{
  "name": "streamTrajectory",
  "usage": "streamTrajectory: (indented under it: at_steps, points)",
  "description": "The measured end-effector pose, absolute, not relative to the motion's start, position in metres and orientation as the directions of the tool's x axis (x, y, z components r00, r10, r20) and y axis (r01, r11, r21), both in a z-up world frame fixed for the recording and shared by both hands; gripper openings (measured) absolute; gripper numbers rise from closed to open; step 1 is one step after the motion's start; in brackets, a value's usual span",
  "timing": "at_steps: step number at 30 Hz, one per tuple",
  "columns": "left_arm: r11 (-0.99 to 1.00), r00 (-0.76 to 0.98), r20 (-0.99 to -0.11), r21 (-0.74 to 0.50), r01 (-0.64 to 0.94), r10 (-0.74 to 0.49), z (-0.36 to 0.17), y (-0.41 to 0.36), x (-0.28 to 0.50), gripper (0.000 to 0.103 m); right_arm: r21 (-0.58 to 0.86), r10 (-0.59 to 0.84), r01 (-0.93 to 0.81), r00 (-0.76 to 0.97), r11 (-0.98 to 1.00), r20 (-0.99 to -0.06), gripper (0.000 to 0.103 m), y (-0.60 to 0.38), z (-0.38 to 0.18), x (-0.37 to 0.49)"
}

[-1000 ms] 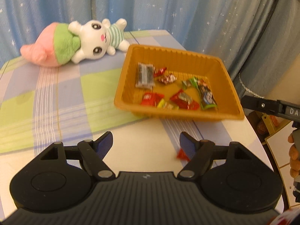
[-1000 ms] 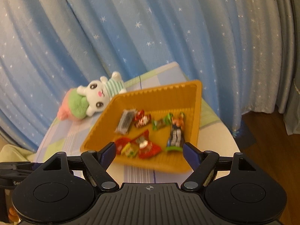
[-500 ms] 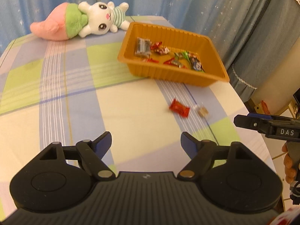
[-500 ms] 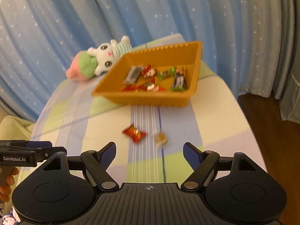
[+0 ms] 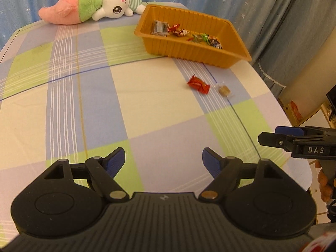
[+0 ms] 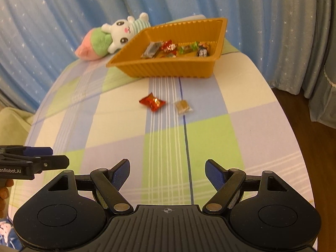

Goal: Organize snacks
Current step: 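Lower the right tool onto the amber candy and close on it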

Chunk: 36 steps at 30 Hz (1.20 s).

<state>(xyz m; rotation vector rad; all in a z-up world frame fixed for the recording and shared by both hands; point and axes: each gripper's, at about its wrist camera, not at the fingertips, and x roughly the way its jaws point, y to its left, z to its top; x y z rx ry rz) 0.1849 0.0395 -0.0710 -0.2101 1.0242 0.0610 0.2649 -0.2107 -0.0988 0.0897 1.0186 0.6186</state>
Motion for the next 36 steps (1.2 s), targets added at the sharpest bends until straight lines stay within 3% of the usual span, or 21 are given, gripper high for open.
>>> streamTrajectory:
  at_steps: [36]
  points:
    - [0.984,0.464,-0.886,-0.089,-0.155,-0.007,-0.094,0.014,0.22,0.079,0.214,0.436,-0.501,0.38,0.838,-0.816,0.078,-0.192,-0.122,0.289]
